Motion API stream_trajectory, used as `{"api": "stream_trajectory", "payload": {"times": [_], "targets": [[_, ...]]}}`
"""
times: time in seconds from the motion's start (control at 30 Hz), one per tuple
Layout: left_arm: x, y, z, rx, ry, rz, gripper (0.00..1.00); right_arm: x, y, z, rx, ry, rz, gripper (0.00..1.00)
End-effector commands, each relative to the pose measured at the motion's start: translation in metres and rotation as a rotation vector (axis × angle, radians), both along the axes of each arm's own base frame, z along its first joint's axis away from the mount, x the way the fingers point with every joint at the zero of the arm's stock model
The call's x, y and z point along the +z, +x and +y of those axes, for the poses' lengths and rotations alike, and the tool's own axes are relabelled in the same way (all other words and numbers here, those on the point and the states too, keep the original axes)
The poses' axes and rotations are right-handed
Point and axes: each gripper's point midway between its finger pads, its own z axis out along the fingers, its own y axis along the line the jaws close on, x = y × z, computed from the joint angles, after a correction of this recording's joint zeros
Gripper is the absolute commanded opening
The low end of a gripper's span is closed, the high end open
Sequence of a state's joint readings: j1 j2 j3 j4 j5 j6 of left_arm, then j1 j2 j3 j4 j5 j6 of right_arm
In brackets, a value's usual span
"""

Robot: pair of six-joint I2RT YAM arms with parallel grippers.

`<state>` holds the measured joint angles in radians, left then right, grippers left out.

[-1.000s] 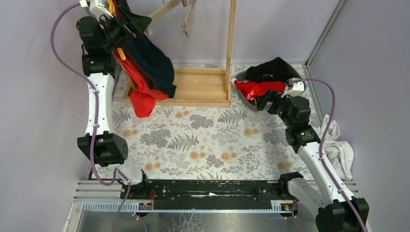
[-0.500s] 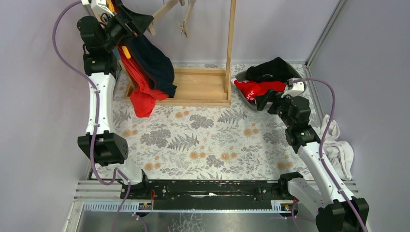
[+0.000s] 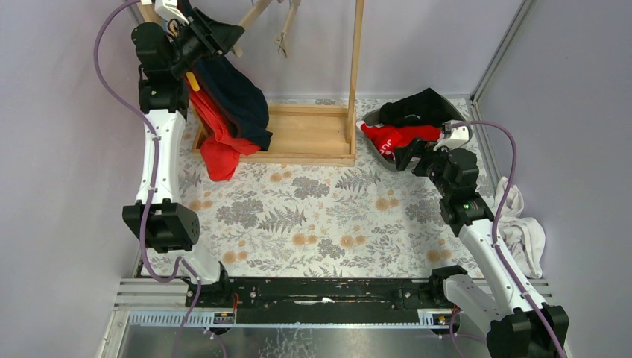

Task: Clip the underwear to the hanger
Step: Pick up the hanger from the clothesline.

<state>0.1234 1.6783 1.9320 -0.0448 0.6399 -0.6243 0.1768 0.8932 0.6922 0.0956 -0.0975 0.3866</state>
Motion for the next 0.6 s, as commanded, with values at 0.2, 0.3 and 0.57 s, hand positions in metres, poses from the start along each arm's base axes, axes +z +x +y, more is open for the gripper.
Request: {"api": "stream_trajectory", "payload": {"times": [0.2,0.3,0.57], "targets": [[0.0237,-0.0041,0.0004,0.04,0.037,-0.069,0.24,0.0158,0.0025,0.0025,0.013,-0.005,-0.063,0.99],[0.0211,-0.0032,0.0002,0.04,0.037,-0.057,0.17,0.0164,0.0024,0.0031,0.015,-0.005,-0.065,0.99],[0.0271,-0.0063,-0.0017,0.032,0.029,-0.068,0.0,0.016,0.0024,0.0027,0.013,-0.004,-0.063,0.99]]}}
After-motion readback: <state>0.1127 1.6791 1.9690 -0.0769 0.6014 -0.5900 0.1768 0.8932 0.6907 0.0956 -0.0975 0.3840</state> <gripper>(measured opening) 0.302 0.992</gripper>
